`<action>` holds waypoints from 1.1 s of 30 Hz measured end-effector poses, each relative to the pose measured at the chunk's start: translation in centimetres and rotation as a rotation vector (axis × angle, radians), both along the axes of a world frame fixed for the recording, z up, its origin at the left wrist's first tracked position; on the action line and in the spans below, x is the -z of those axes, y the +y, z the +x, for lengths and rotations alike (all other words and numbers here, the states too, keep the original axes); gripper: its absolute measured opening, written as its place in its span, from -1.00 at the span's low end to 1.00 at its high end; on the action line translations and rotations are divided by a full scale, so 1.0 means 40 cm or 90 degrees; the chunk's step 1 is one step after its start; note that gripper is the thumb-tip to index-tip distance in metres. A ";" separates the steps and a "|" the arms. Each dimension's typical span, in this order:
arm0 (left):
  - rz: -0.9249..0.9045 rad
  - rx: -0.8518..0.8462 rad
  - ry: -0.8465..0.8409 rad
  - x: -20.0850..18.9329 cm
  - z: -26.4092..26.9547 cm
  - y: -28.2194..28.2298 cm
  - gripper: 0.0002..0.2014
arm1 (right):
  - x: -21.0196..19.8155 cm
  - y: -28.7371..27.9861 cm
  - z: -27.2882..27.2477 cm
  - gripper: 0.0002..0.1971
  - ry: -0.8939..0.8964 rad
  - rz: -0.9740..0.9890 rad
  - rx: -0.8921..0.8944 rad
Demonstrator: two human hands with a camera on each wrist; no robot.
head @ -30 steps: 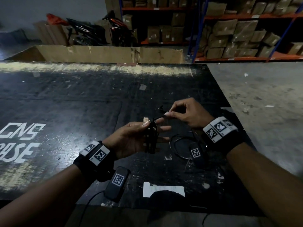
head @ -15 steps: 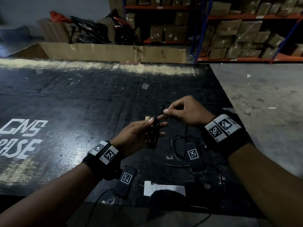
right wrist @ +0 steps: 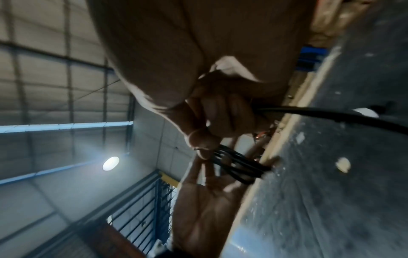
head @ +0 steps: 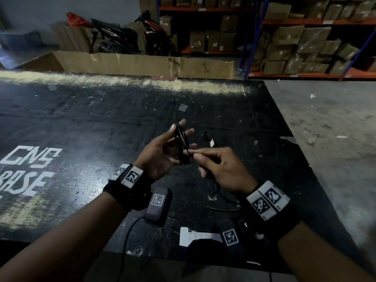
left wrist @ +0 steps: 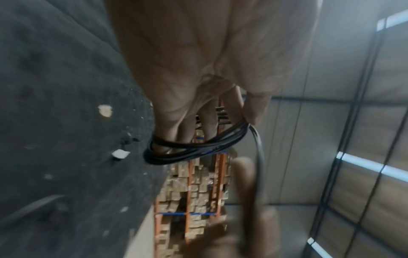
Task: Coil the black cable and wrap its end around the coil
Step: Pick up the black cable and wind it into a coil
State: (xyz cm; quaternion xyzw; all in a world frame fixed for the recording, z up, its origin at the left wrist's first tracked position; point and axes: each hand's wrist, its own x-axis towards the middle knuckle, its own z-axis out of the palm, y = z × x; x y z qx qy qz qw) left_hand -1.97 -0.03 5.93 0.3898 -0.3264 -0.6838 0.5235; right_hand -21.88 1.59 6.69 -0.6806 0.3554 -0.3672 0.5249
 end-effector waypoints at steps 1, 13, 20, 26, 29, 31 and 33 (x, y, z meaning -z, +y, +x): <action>-0.013 -0.001 0.032 -0.013 0.008 -0.004 -0.66 | 0.021 0.006 0.000 -0.73 -0.030 0.036 -0.009; -0.144 0.225 0.200 -0.130 0.005 0.064 -0.61 | 0.179 -0.060 -0.057 -0.69 0.052 0.157 -0.021; -0.082 0.329 -0.044 -0.033 -0.036 0.149 -0.71 | 0.083 -0.171 -0.092 -0.82 0.220 -0.071 0.031; -0.054 0.294 -0.192 0.020 -0.054 0.148 -0.45 | -0.054 -0.157 -0.063 -0.77 0.319 -0.167 -0.025; -0.062 0.242 -0.228 0.034 -0.052 0.133 -0.35 | -0.090 -0.113 -0.048 -0.83 0.355 -0.191 -0.040; -0.056 0.194 -0.229 0.034 -0.044 0.122 -0.37 | -0.098 -0.085 -0.044 -0.87 0.363 -0.223 -0.024; -0.044 0.128 -0.218 0.030 -0.036 0.112 -0.41 | -0.096 -0.058 -0.044 -0.88 0.342 -0.253 0.009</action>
